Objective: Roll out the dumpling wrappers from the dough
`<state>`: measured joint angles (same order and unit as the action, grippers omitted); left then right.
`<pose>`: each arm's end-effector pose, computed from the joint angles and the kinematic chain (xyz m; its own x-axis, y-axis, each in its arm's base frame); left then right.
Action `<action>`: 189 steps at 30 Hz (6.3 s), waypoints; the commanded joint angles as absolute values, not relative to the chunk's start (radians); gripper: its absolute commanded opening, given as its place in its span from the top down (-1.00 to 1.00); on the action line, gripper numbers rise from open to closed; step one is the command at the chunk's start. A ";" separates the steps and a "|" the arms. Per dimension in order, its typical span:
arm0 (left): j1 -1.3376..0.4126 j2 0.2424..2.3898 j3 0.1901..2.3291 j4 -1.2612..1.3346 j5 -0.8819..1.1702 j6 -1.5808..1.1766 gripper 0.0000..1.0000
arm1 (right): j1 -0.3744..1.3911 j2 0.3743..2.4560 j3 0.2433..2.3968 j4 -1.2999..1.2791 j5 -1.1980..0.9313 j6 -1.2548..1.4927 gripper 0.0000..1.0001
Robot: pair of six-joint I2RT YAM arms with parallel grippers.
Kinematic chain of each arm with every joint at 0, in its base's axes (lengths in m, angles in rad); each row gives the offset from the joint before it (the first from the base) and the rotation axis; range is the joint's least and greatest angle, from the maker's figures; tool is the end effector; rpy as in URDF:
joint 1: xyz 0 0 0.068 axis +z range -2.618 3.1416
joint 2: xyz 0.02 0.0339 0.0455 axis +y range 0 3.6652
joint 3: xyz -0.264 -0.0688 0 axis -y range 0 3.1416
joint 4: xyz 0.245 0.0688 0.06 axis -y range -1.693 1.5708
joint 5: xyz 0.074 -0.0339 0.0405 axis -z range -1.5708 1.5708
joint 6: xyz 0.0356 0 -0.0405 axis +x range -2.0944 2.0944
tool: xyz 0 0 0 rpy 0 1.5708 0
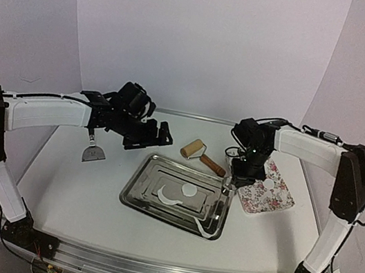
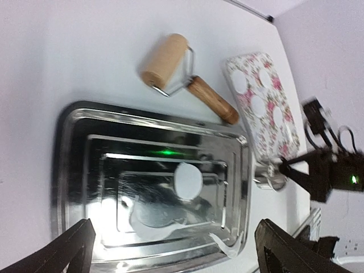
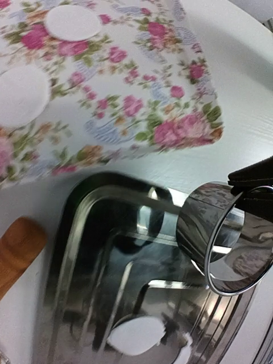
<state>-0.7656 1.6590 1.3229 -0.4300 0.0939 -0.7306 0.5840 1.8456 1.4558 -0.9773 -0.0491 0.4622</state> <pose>0.2668 -0.2610 0.2764 -0.8652 -0.0899 -0.4933 0.2165 0.8203 -0.5293 0.3021 0.2017 0.2227 -0.9806 -0.1142 -0.1596 -0.1360 0.9817 0.1332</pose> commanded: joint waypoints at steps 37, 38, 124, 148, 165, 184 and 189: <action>0.032 1.609 1.296 -0.664 0.138 -0.383 -0.99 | 0.557 1.426 0.814 -0.741 -0.080 0.645 -0.19; 0.037 1.638 1.309 -0.656 0.145 -0.374 -0.99 | 0.557 1.428 0.825 -0.744 -0.075 0.644 -0.25; -0.834 1.699 1.343 -0.373 0.764 -0.450 1.00 | 0.735 1.795 1.422 -0.326 -0.714 0.834 0.54; -0.769 1.543 1.351 -0.396 0.318 -0.854 -0.99 | 0.690 1.544 1.345 -0.331 -0.203 0.843 1.00; -0.687 1.482 0.966 0.175 0.610 -1.299 -0.99 | 0.665 1.442 1.368 -0.112 -0.263 0.860 1.00; -0.726 1.624 0.958 0.658 0.667 -1.507 0.82 | 0.664 1.440 1.279 -0.010 -0.316 0.906 1.00; -0.704 1.559 0.873 0.668 0.619 -1.491 1.00 | 0.635 1.449 1.235 -0.024 -0.356 0.929 0.41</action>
